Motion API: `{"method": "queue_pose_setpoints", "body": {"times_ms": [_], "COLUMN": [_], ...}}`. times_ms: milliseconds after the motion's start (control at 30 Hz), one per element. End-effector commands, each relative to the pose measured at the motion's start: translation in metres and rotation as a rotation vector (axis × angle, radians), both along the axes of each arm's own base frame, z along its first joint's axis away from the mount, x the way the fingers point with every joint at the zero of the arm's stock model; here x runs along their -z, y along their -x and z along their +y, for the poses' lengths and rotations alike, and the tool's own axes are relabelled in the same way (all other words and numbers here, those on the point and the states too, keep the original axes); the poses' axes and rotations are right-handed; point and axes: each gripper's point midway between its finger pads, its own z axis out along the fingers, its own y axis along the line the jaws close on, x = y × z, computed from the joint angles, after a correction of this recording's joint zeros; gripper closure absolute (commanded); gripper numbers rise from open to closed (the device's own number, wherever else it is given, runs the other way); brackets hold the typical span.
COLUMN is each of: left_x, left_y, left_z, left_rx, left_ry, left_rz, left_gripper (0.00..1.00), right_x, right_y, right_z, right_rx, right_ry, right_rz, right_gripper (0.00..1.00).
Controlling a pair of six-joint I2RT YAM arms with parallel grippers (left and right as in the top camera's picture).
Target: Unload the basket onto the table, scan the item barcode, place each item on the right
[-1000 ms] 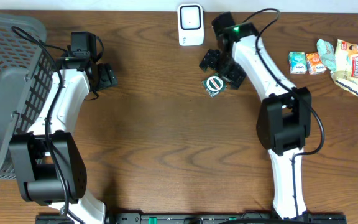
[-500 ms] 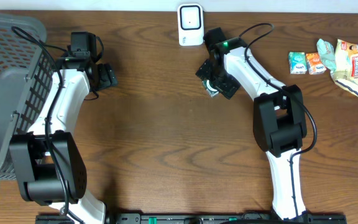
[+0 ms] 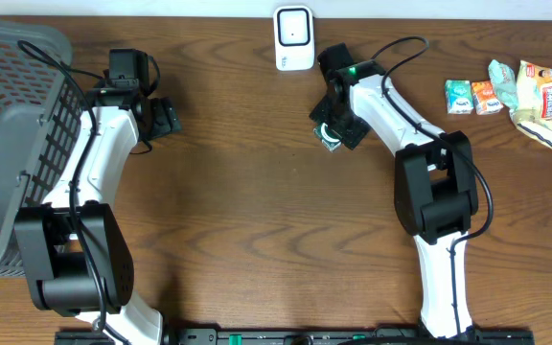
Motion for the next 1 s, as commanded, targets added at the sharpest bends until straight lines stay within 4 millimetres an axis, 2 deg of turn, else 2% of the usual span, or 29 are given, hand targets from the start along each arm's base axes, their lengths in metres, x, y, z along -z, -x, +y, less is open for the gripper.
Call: {"method": "queue_pose_setpoints", "body": {"times_ms": [0, 367, 567, 700, 967], "left_x": [0.002, 0.002, 0.002, 0.002, 0.002], "left_y": [0.002, 0.002, 0.002, 0.002, 0.002], "left_z": [0.001, 0.001, 0.001, 0.001, 0.001], "left_rx": [0.010, 0.010, 0.010, 0.010, 0.010], "left_ry": [-0.009, -0.009, -0.009, -0.009, -0.009], "left_rz": [0.009, 0.009, 0.009, 0.009, 0.009], "left_gripper": [0.03, 0.02, 0.02, 0.03, 0.02], "right_x": [0.019, 0.020, 0.021, 0.021, 0.019], "right_y": [0.019, 0.024, 0.016, 0.008, -0.006], "right_z": [0.014, 0.010, -0.006, -0.016, -0.009], "right_rx": [-0.002, 0.003, 0.003, -0.067, -0.214], "right_ry": [-0.094, -0.079, 0.008, 0.078, 0.081], "right_rz": [0.095, 0.118, 0.077, 0.034, -0.033], "right_gripper": [0.27, 0.35, 0.36, 0.35, 0.36]}}
